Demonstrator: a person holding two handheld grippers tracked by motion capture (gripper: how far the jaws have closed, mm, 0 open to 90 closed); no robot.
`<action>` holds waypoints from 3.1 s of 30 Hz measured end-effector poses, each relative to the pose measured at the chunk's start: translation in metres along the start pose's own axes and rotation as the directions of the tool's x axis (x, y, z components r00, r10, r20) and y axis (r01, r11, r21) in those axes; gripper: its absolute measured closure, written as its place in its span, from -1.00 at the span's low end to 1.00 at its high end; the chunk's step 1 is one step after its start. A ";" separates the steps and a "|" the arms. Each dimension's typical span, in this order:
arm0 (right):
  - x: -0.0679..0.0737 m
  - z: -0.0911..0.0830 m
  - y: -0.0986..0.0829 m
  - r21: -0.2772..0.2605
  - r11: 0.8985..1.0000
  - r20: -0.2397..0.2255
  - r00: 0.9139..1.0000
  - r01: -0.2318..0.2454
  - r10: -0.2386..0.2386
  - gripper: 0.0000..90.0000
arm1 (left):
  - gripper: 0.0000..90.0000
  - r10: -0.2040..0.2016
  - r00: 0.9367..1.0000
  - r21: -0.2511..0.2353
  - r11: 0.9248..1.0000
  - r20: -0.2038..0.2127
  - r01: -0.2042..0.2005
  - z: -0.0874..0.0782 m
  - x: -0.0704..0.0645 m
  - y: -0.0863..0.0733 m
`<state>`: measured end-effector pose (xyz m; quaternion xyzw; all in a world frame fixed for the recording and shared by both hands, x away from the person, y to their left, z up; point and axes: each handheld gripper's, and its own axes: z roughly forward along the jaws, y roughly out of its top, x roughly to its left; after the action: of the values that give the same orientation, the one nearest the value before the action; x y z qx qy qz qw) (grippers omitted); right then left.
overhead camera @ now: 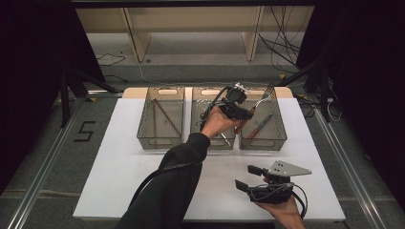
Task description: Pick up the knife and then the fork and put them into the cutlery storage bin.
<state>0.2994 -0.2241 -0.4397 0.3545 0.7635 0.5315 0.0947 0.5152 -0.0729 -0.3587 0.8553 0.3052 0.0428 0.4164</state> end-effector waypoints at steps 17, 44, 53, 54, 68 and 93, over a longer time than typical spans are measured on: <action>0.001 0.000 0.000 0.000 1.000 -0.005 1.000 0.002 -0.002 -0.42 | 0.70 -0.034 0.999 -0.010 0.999 0.005 0.034 0.022 -0.004 0.004; 0.001 0.000 0.000 0.000 1.000 -0.011 1.000 0.002 -0.002 -0.42 | 0.69 -0.059 0.998 0.005 0.998 -0.003 0.060 0.040 -0.004 -0.005; 0.001 0.000 0.000 0.001 1.000 -0.011 1.000 0.002 -0.002 -0.42 | 0.56 -0.092 0.996 0.018 0.996 -0.013 0.092 0.046 -0.003 -0.008; 0.001 0.000 0.000 0.001 1.000 -0.011 1.000 0.002 -0.002 -0.42 | 0.43 -0.100 0.995 0.024 0.995 -0.014 0.100 0.046 -0.003 -0.008; 0.001 0.000 0.000 0.005 1.000 -0.007 1.000 0.000 0.000 -0.42 | -0.20 -0.122 0.993 0.014 0.992 -0.007 0.122 0.023 0.002 -0.007; -0.002 0.001 0.000 0.002 1.000 0.010 1.000 -0.006 0.006 -0.43 | -0.52 -0.130 0.991 -0.117 0.984 0.022 0.132 -0.070 0.023 -0.063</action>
<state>0.3009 -0.2246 -0.4407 0.3595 0.7625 0.5292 0.0966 0.4803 0.0171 -0.3640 0.8075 0.3548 0.0271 0.4704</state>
